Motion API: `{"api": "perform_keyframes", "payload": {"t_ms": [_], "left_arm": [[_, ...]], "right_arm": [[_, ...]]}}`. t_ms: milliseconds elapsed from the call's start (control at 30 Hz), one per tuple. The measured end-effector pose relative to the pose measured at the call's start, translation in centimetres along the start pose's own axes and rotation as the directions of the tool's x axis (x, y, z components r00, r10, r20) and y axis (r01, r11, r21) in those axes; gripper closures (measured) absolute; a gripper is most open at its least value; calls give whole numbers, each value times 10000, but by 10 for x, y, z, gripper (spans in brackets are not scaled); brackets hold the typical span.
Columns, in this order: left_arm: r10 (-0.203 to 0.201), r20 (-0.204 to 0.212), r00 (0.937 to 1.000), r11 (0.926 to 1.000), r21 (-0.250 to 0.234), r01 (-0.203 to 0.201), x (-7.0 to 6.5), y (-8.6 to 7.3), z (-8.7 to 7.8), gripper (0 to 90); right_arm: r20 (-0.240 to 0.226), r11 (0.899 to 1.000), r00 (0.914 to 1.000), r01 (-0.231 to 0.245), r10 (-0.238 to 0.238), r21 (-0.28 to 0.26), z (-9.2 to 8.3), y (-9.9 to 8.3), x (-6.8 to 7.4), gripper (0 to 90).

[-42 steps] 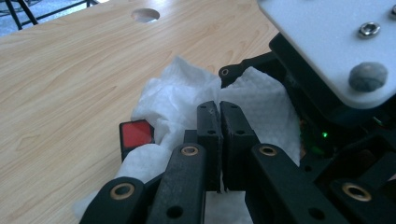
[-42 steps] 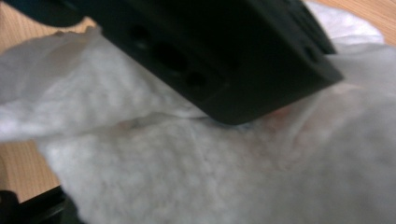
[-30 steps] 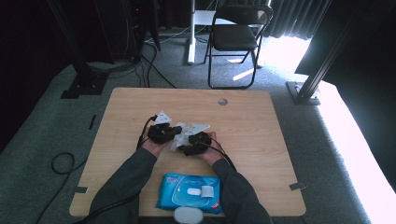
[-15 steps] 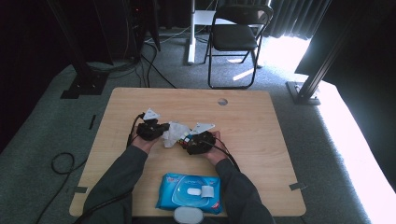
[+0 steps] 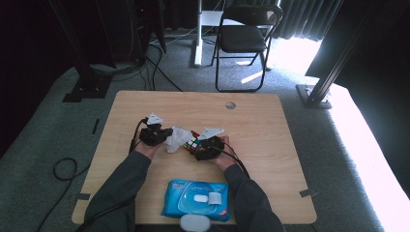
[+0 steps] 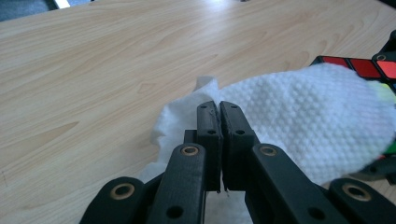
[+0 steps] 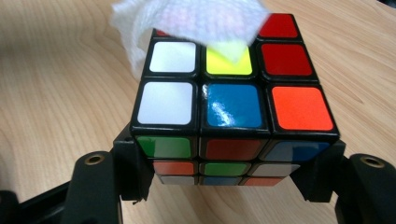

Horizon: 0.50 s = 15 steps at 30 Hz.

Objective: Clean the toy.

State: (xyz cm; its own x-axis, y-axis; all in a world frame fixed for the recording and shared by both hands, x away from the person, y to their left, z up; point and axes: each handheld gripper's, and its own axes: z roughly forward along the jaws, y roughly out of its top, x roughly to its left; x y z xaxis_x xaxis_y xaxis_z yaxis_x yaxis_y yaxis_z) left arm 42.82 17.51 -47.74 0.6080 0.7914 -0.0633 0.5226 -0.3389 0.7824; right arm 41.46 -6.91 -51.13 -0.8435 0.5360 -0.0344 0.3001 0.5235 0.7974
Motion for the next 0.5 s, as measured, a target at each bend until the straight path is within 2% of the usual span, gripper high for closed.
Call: {"api": "perform_keyframes", "payload": {"t_ms": [167,500], "left_arm": [[107,122,9999,9999,91,-108,-4,0,3,877],[498,755,9959,9988,-64,-495,-22,5,7,877]], "right_arm": [[-133,9999,9998,129,-130,-52,1,4,4,339],[-242,9997,9994,252,-252,-7,6,6,7,340]]}}
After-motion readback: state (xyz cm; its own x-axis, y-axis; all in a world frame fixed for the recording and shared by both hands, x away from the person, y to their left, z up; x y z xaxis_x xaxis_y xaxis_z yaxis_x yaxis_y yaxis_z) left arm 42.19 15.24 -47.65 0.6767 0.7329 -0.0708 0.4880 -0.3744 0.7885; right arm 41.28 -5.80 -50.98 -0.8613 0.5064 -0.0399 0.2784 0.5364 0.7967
